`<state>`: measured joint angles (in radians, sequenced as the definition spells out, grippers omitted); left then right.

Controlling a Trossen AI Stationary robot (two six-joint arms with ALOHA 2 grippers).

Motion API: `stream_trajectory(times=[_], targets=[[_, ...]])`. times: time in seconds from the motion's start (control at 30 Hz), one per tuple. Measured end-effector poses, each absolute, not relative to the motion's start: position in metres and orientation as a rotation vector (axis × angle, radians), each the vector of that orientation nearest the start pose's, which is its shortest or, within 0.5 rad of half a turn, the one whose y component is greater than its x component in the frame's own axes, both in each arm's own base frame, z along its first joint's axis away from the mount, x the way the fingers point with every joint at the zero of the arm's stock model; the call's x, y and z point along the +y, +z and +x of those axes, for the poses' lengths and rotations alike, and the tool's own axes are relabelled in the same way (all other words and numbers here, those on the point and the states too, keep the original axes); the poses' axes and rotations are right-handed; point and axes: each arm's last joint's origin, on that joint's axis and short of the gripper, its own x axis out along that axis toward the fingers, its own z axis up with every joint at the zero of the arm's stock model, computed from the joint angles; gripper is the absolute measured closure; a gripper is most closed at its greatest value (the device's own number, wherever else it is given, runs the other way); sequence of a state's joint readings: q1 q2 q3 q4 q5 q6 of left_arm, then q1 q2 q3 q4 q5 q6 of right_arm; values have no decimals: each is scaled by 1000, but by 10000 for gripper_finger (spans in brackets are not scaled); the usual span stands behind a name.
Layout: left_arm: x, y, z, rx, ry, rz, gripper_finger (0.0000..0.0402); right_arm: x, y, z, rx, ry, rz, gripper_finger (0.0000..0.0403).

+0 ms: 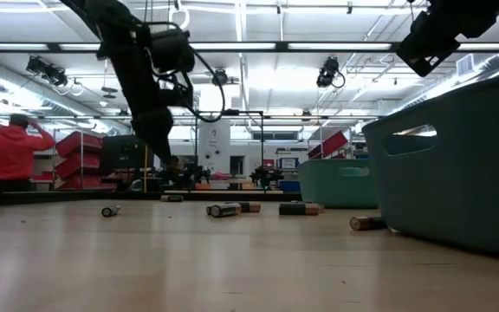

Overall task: Sort batteries
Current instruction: Put the black battery into the blue bin

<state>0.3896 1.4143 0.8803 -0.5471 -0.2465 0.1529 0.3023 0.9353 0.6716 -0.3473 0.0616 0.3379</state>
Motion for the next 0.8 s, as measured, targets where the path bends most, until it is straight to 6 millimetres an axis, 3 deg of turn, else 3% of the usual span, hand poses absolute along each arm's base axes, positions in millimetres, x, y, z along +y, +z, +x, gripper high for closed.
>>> stream_trajectory(times=[0.1,0.23,0.53,0.8], targets=[[123,208,239,1156,326,248,245,56,254,189,628,131,195,331],[151,212,229,1130,346,322,251,56,255,191,613,135,187,331],[200,209,192,1036,353,108,254,55,255,193,584,103,134,331],[220,180,187,1101,345,31,254,55,257,195,562,105,121,331]])
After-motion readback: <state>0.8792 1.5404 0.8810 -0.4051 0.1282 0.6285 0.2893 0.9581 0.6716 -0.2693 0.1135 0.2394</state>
